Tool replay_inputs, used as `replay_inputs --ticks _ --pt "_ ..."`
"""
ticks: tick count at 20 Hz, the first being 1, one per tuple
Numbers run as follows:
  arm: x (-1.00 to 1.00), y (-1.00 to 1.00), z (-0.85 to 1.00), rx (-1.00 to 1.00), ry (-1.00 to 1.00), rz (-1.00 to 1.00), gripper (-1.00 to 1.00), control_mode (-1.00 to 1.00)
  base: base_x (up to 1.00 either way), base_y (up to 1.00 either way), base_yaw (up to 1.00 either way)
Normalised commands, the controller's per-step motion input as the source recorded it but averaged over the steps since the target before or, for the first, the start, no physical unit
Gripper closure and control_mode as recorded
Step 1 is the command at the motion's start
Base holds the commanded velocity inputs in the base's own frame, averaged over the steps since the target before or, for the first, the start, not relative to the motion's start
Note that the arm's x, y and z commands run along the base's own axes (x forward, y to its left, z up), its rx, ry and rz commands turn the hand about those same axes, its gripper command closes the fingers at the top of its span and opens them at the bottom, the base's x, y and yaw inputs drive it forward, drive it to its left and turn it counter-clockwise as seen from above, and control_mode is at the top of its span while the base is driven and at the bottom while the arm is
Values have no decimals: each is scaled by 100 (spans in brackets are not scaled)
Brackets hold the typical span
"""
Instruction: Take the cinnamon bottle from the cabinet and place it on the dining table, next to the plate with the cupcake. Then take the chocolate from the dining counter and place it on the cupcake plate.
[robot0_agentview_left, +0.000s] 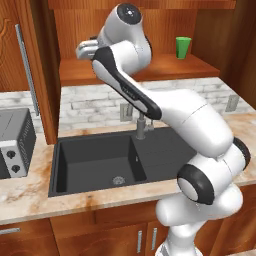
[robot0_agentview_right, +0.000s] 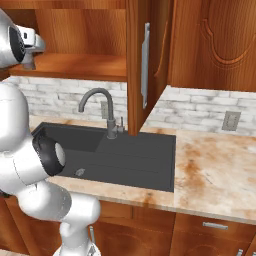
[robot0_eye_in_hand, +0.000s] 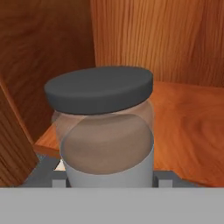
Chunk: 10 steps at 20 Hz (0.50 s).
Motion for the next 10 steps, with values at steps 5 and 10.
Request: replay_inputs --ticks 5,10 --pt "-100 -70 0 0 0 0 100 -100 0 0 0" --pt "-100 -60 -10 0 1 0 100 -100 0 0 0"
